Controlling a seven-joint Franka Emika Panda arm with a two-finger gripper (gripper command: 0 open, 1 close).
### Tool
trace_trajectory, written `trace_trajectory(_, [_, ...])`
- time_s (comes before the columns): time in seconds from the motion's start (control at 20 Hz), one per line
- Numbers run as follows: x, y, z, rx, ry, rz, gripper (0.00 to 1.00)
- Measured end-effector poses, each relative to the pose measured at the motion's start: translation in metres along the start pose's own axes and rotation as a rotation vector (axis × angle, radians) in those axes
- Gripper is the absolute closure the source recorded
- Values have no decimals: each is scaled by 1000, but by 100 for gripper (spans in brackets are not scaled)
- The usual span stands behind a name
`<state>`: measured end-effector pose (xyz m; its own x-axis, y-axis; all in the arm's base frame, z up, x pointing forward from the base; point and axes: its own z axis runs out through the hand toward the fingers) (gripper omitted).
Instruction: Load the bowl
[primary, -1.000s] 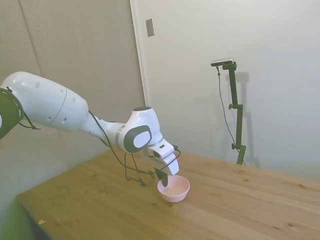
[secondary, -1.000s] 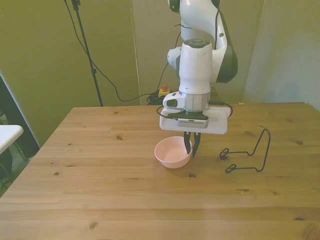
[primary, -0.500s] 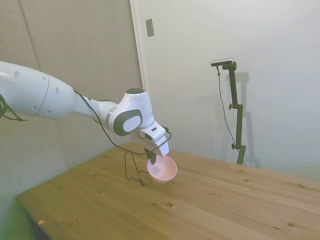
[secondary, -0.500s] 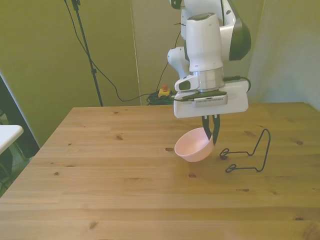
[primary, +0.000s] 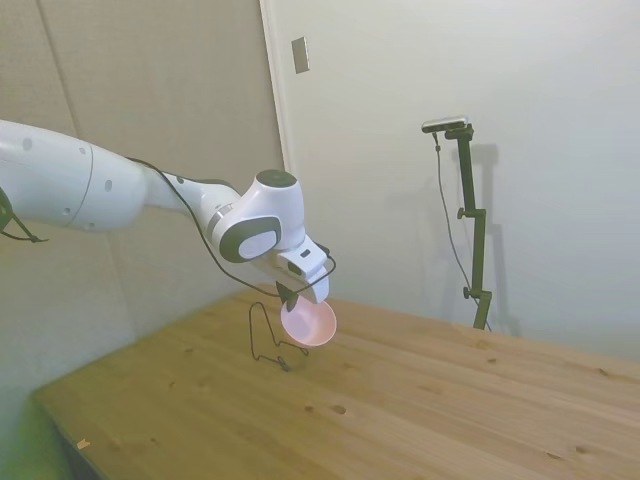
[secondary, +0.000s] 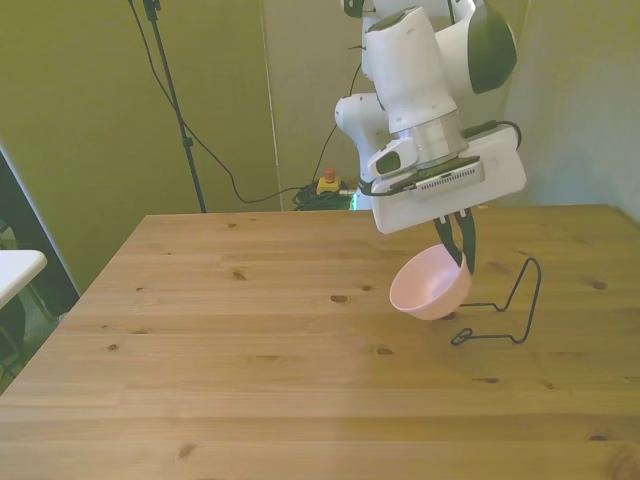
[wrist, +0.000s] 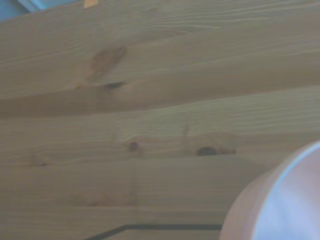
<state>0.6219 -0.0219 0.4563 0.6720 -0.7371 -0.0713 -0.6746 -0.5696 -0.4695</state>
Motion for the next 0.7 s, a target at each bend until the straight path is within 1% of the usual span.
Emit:
trace_trajectory(0.25, [-13, -4, 10, 74, -127, -36, 100])
trace_trajectory(0.4, [-21, -5, 16, 110, -182, -49, 100])
trace_trajectory(0.7, [-29, -2, 28, 184, -237, -69, 100])
